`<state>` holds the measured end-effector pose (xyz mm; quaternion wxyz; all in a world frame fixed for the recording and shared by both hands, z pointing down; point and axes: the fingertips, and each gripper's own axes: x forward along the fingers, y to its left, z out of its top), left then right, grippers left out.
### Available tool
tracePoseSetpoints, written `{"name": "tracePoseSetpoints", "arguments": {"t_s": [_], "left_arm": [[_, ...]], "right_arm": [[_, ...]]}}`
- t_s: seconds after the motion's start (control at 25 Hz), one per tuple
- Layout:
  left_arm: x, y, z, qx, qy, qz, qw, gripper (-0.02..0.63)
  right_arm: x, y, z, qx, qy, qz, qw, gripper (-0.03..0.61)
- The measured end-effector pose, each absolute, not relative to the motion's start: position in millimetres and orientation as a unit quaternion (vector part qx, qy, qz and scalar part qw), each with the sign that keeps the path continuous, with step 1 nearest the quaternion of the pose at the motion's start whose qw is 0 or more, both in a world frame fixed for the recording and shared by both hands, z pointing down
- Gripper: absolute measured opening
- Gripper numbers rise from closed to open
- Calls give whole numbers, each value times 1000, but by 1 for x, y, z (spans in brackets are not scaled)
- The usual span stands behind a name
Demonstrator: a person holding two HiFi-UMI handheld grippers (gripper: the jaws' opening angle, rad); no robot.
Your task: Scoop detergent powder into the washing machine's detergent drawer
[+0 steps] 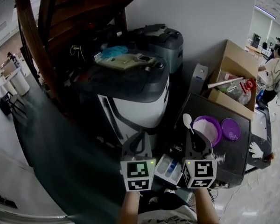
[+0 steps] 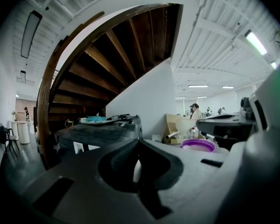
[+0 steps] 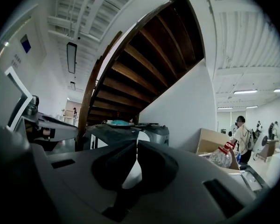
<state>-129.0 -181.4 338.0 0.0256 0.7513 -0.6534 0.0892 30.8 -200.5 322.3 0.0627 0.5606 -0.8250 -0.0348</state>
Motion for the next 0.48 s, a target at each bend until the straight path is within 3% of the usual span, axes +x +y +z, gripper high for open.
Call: {"name": "tracePoseSetpoints", "arguments": {"t_s": [0.48], "left_arm": [[-124,-183,324,749,-658,80,11,2]], "right_arm": [[44,-203,309,564,-824,-26,33,18]]}}
